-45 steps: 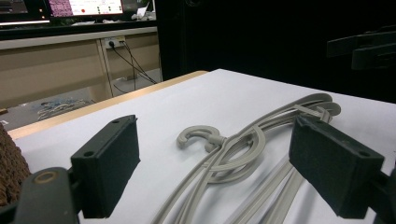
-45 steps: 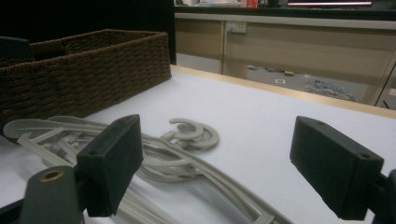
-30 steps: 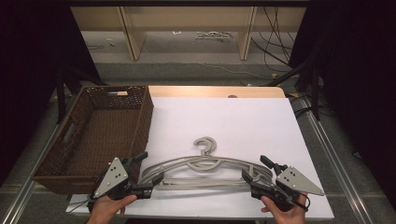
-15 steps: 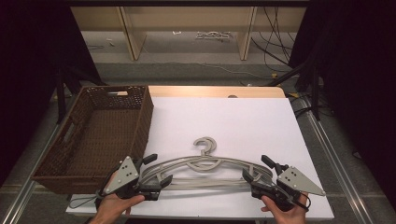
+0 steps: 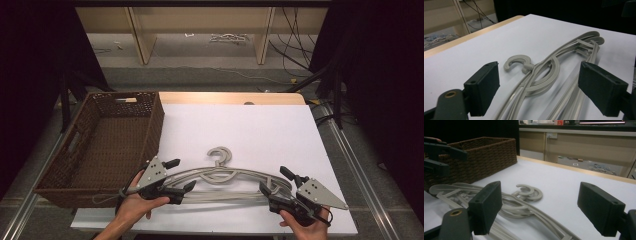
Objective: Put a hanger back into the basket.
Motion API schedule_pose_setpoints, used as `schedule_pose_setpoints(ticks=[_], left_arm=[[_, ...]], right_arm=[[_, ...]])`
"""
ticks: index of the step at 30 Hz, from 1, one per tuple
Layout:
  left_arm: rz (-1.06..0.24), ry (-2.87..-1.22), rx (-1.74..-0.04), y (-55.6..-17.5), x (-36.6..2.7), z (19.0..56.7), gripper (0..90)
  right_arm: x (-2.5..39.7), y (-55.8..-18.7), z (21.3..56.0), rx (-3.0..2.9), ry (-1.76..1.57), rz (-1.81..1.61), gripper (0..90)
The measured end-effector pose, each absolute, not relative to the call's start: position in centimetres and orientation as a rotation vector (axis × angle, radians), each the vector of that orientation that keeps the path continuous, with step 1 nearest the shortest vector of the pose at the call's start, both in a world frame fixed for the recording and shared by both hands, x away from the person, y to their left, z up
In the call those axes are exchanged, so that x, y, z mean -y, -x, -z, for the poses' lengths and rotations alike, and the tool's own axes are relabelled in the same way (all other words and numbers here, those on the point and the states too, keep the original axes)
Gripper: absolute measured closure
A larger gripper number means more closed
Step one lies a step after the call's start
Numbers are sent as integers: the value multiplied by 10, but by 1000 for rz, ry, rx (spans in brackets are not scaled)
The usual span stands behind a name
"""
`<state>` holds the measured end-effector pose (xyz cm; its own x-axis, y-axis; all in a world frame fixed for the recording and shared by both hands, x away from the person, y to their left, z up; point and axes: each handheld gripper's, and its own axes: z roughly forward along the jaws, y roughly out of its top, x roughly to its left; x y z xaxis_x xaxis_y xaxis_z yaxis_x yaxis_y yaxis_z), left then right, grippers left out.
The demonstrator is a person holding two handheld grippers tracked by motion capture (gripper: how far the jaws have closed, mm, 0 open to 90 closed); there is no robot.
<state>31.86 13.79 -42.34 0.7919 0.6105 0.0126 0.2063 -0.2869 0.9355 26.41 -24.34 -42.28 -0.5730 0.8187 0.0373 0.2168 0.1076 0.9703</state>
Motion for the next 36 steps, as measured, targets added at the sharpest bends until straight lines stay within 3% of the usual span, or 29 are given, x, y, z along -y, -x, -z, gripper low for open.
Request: schedule_pose_setpoints(ticks=[16, 36], left_arm=[[-366, -2013, -641, -354, -105, 425, 193], [-364, -2248, -630, -393, -72, 439, 251]], right_arm=[[243, -264, 423, -1874, -990, -1505, 183], [243, -266, 425, -1863, -986, -1529, 183]])
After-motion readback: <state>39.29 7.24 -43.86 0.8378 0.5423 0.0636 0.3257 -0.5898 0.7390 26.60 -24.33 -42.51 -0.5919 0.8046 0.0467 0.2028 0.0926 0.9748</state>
